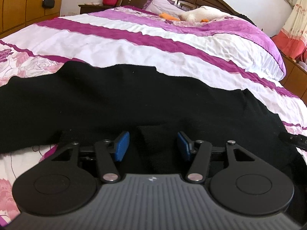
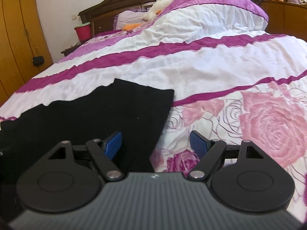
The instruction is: Fold small clothes
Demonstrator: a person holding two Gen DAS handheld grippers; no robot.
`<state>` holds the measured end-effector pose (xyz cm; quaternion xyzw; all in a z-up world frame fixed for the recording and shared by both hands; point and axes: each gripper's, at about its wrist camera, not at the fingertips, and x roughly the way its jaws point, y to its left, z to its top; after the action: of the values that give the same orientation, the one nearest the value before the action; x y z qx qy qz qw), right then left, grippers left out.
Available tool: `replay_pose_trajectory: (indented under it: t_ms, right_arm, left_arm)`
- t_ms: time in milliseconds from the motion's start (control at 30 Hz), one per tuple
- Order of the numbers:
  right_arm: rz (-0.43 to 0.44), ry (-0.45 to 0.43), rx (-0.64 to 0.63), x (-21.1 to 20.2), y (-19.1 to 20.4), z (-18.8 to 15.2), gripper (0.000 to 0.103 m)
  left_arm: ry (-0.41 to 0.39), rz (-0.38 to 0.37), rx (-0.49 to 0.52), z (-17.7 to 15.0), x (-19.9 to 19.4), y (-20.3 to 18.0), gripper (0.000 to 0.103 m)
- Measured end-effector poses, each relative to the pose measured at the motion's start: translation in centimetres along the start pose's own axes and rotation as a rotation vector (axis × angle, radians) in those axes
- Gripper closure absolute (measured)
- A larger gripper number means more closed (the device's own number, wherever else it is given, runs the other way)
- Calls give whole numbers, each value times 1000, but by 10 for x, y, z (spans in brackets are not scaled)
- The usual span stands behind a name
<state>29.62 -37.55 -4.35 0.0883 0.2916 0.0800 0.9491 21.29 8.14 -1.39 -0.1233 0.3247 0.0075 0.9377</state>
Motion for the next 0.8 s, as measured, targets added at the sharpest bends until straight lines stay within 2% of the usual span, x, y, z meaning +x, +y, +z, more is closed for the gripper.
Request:
replay_pose_trajectory:
  t_ms: [33,100,200,300,333,367,400,433,467,633,800]
  right_arm:
    - [9,-3,0,2,0,3,23]
    - [22,-10,-1,6,-1,10,24]
    - [-1,-13,-3,18,-3,23,24]
    - [-11,22,-16,37,-2,34,25]
    - [-12,32,-16,42,-2,36,29]
    - [-31,35,-14,47,0,36,47]
    - [-41,38,-21,50,1,37,74]
    - [-48,35,-32,52,3,36,88]
    - [-48,16,-39,50,5,36,92]
    - [-102,-120,-66,33,6,39,95]
    - [-226,-107,-86,46,-4,32,100]
  left_arm:
    - [-2,-7,3,0,-1,-1,66]
    - [-8,-14,3,1,-3,-2,92]
    - [-23,-32,5,5,-10,-5,94]
    - [-102,-24,58,12,-28,-15,94]
    - [-119,-15,75,15,-31,-18,94]
    - [-132,-11,87,17,-33,-20,94]
    - [-144,-10,98,20,-34,-22,94]
    - [-155,-6,115,21,-34,-24,94]
    - [-169,6,142,22,-33,-28,94]
    - [-170,49,215,29,-18,-36,94]
    - [-79,141,251,24,30,-26,94]
